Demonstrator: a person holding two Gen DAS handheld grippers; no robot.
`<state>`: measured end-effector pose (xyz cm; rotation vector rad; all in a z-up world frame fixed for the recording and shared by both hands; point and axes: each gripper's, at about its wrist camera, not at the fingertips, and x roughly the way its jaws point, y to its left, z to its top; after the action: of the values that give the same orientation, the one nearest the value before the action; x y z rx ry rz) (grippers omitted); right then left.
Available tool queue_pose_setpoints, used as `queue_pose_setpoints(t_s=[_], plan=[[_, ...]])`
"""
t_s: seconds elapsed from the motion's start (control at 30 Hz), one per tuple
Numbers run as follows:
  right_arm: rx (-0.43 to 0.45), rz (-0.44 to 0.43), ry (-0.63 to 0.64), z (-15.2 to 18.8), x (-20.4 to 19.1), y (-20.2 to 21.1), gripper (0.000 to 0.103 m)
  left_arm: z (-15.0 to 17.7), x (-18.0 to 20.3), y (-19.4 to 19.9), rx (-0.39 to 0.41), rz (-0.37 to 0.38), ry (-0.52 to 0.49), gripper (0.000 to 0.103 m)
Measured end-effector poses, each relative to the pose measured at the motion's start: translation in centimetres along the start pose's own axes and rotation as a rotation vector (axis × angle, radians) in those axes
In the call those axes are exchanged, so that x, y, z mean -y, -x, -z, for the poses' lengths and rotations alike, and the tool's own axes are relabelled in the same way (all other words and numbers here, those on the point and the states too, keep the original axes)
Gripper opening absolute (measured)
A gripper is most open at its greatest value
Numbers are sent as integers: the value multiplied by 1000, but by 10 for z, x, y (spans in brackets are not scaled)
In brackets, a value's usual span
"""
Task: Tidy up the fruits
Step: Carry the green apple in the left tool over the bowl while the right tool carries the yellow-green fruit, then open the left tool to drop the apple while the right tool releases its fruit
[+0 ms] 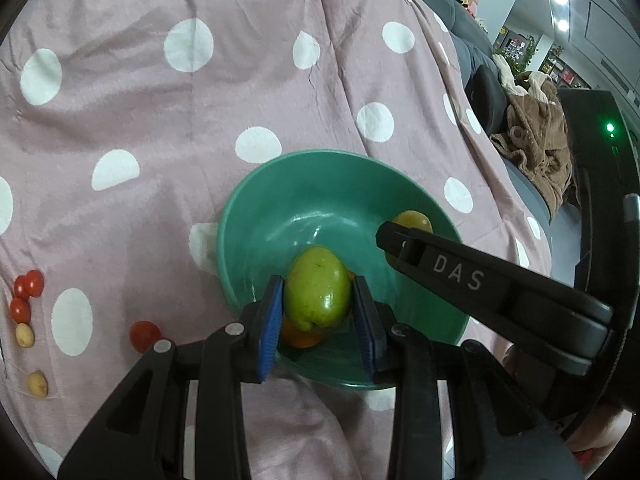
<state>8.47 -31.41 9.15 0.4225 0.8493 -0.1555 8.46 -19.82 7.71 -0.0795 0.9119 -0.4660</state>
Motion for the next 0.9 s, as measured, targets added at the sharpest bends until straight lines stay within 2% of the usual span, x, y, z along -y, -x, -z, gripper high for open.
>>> queue_pose_setpoints(t_s=[0.57, 0.9], plan=[[-75, 24, 11, 2, 2, -19, 39, 5, -3, -19, -72, 46, 20, 33], [-80, 24, 10, 1, 2, -23, 40, 8, -1, -16, -71, 66, 43, 34]])
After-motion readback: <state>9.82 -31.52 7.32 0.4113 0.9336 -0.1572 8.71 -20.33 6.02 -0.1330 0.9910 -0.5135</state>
